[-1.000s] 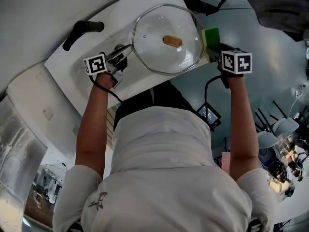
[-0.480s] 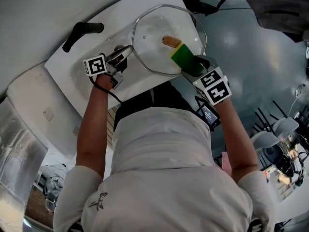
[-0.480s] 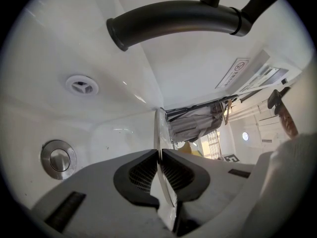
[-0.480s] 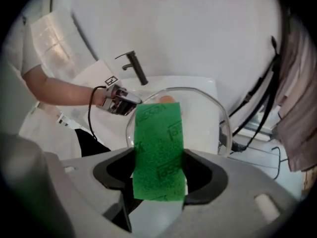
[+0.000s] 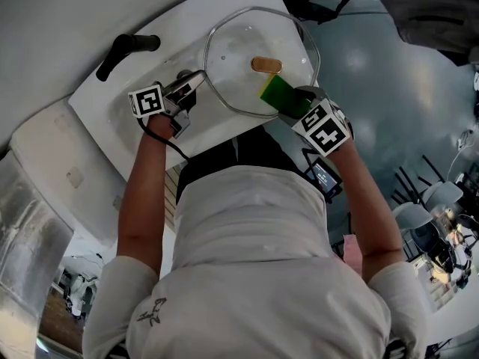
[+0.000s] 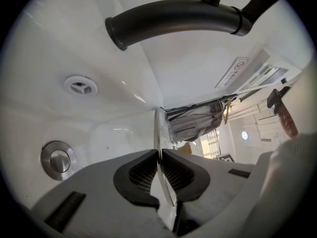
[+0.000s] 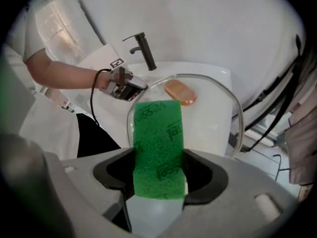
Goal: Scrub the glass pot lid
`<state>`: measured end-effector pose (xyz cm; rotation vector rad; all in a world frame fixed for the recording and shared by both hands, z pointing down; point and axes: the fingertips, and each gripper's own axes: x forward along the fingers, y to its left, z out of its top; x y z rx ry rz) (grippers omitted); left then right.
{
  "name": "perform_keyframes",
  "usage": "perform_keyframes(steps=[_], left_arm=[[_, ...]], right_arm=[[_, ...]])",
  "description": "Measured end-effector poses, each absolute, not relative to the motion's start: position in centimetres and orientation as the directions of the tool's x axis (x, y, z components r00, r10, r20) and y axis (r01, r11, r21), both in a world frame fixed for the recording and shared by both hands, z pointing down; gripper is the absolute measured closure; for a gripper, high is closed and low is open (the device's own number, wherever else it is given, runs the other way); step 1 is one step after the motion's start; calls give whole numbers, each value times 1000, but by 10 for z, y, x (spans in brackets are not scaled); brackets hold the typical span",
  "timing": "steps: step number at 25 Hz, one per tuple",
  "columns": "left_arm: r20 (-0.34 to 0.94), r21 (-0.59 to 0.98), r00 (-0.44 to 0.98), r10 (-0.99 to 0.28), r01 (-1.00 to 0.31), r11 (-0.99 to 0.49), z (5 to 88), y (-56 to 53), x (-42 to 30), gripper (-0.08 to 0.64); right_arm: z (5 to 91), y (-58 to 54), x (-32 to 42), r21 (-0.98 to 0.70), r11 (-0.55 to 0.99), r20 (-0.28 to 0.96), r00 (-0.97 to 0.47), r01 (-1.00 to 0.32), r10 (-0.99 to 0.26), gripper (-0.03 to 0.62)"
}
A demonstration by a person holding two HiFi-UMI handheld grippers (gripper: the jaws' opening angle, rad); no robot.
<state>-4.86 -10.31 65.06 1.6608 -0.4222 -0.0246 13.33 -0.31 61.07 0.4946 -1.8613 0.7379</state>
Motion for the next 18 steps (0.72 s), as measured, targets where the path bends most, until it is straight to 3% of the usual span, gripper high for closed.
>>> perform_keyframes(steps=[10,18], left_arm=[[217,966,932,-292,-247,-71,651,-104,-49,528],[202,970,934,-296,-232,-72,649,-105,-50,528]], right_arm=[[629,-38,259,-155,545,974,-219,-824,-54,293],[574,-126,176,-1,717,950,-225,-697,-217,293]])
